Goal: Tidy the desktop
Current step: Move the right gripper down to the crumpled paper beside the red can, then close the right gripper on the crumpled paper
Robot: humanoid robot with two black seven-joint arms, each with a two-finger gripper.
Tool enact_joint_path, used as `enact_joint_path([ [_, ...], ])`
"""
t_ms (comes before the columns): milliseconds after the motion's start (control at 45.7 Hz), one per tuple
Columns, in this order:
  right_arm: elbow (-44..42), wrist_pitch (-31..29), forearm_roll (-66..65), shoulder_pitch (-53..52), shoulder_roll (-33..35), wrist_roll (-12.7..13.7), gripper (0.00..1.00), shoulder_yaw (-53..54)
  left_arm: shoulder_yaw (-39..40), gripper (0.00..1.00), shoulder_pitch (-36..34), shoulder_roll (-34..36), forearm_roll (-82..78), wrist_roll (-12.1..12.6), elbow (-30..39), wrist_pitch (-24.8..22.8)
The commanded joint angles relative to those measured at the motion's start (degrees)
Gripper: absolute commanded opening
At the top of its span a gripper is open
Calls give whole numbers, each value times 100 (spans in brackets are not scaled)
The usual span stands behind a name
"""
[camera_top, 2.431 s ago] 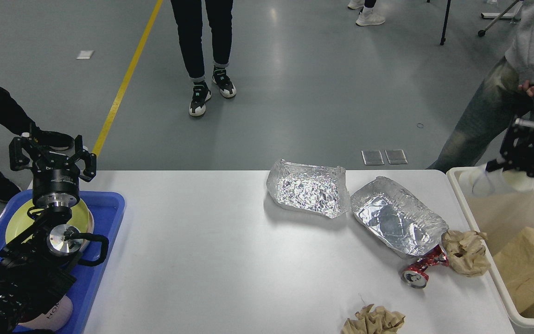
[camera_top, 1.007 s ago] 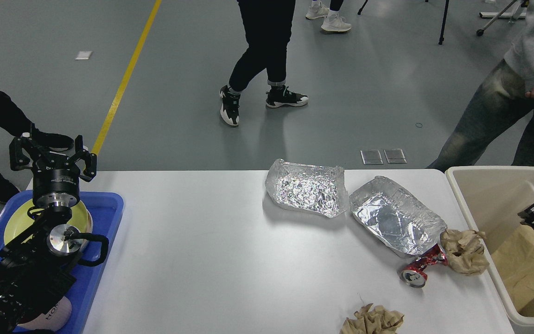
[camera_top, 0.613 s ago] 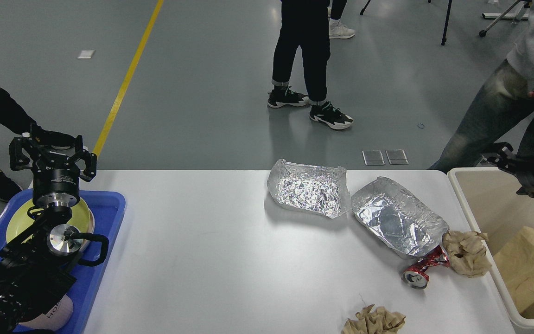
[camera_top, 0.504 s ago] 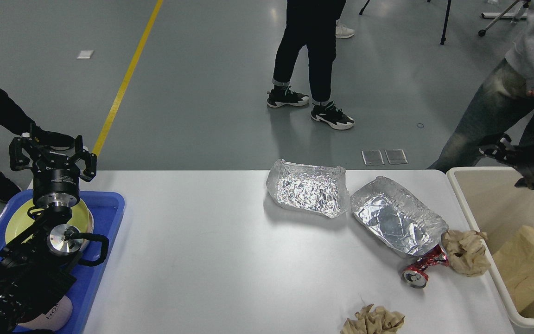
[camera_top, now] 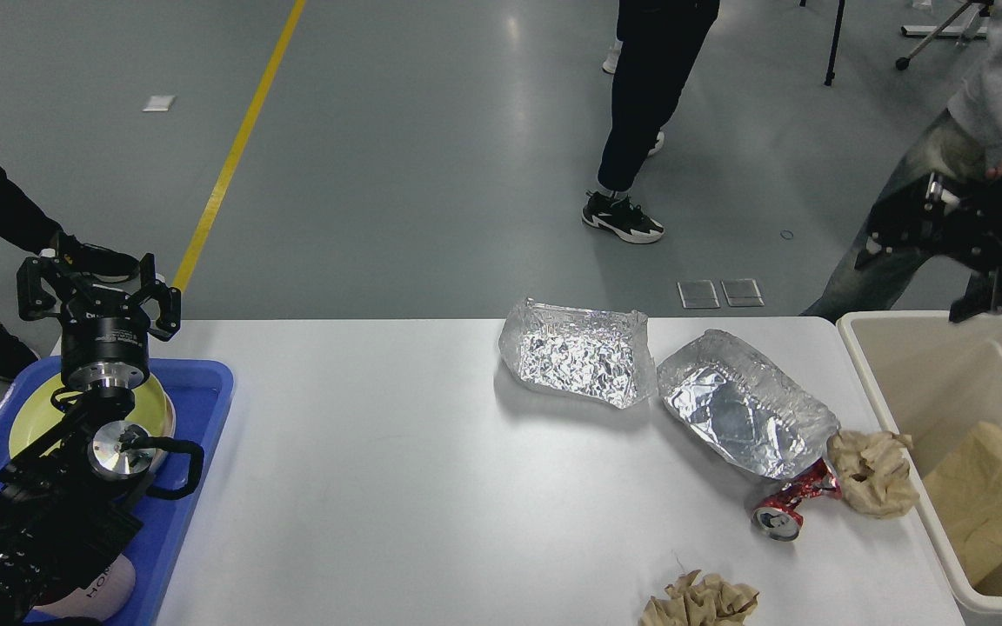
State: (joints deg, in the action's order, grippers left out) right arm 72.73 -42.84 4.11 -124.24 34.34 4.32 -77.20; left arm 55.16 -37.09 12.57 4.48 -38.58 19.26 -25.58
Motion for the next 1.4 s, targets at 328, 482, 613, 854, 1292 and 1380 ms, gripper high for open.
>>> enact_joint_path([
  [328, -1559, 750, 63, 4266, 178, -11, 100, 1681, 3, 96, 0, 0, 0, 0, -1, 0],
  [482, -1797, 1655, 423, 5234, 178, -2, 100, 2138, 3, 96, 0, 0, 0, 0, -1, 0],
  [613, -1911, 2271, 547, 5524, 178, -2, 100, 2297, -5, 96, 0, 0, 0, 0, -1, 0],
  [854, -2087, 2869, 547, 5665, 135, -2, 100, 2367, 3, 96, 0, 0, 0, 0, 7, 0],
  [1292, -2140, 4319, 538, 6193, -50, -2, 90, 2534, 3, 96, 0, 0, 0, 0, -1, 0],
  [1380, -2140, 4530, 529, 6219, -76, -11, 83, 2534, 3, 96, 0, 0, 0, 0, 7, 0],
])
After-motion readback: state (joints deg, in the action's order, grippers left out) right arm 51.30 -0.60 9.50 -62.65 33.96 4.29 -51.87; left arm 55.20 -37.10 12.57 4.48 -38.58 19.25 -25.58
